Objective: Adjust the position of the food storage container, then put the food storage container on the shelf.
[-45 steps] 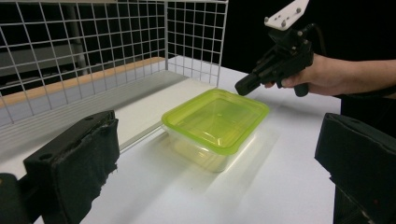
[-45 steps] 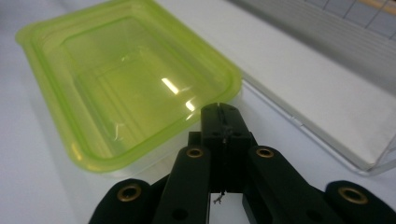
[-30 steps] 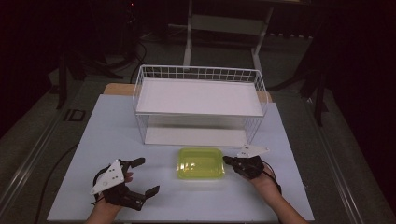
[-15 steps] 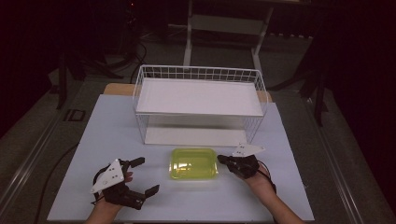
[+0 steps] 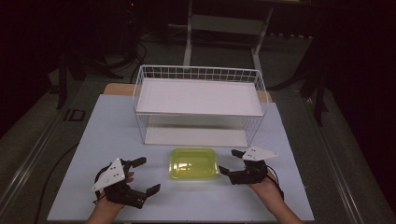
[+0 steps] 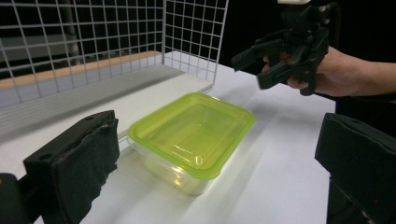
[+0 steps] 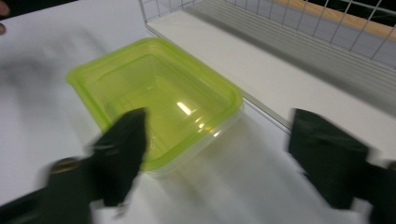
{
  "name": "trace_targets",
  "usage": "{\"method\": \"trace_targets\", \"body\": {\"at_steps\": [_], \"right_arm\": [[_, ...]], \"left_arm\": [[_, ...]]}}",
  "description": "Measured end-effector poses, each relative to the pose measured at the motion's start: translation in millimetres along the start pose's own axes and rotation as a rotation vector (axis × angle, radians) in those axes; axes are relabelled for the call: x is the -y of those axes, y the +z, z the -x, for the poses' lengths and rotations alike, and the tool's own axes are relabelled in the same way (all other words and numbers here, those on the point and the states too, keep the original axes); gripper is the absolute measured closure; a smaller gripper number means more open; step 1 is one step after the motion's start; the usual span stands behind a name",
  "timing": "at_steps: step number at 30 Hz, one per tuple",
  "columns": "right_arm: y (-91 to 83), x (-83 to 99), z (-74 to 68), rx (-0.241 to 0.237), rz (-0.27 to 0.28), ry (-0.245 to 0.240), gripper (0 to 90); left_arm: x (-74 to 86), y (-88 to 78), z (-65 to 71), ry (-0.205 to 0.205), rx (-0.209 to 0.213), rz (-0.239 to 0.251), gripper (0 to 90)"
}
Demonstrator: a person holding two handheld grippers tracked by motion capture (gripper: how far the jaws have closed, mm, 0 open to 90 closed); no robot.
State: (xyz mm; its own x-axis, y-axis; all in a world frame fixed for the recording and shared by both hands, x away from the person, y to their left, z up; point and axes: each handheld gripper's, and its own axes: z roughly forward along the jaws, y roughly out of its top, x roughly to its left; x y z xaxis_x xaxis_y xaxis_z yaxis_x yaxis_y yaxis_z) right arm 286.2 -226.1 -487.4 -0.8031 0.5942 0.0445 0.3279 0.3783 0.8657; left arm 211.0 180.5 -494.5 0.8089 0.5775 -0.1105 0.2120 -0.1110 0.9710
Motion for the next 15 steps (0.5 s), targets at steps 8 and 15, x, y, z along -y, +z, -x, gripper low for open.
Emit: {"method": "trace_targets", "body": {"at_steps": [8,15], "right_arm": [[-15.4,-12.7,-10.2,0.135,0.095,-0.036,13.4],[-18.8,-25.0,-14.7,0.114,0.088,-0.078,20.4]], "left_arm": [[-10.5,9.9,-2.3,0.030,-0.021,-0.090,0.4],[-25.3,25.9,-6.6,0.012,-0.022,-0.130,0.4]]}}
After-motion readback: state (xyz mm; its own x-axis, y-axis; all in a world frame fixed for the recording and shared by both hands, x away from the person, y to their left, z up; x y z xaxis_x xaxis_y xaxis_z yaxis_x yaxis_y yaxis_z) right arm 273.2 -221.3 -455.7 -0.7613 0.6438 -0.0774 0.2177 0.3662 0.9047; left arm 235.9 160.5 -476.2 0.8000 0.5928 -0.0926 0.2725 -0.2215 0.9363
